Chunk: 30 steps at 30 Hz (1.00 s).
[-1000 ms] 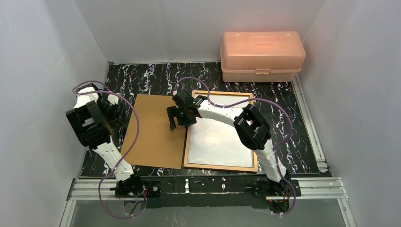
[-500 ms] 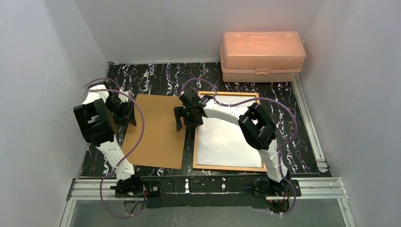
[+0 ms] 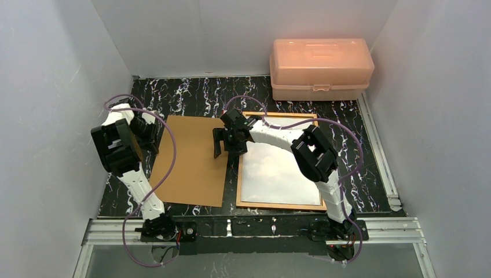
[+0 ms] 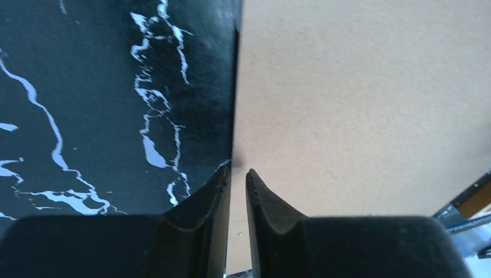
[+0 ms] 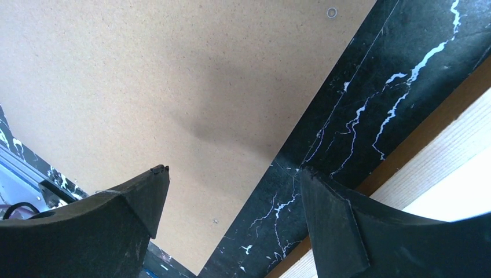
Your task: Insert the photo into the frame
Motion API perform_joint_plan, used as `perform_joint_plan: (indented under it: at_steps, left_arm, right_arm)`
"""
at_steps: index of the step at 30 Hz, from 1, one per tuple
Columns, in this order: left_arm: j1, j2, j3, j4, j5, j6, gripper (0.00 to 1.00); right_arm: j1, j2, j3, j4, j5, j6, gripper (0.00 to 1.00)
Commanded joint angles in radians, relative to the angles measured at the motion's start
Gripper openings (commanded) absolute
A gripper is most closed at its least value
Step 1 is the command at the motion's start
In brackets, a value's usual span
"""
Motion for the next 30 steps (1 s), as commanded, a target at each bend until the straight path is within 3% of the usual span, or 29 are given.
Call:
perform_joint_plan:
  at_steps: [1, 11, 20, 30]
  left_arm:
    - [0.0, 0.027, -0.011, 0.054, -0.076, -0.026, 0.13]
    - [-0.059, 0.032, -0.106, 0.112, -0.125, -0.013, 0.04]
    - [-0.125, 0.005, -0.136, 0.078, -0.062, -0.024, 0.0]
    - [-0.172, 0.012, -0.139, 0.061, -0.027, -0.031, 0.0]
  right_arm:
    - [-0.002, -0.001, -0.025, 0.011, 0.019, 0.021, 0.92]
    - [-0.011, 0.005, -0.033, 0.035, 0.004, 0.041, 0.93]
    - [-0.043, -0.062, -0.085, 0.309, -0.198, 0.139, 0.94]
    - [-0.063, -0.19, -0.101, 0.364, -0.234, 0.181, 0.93]
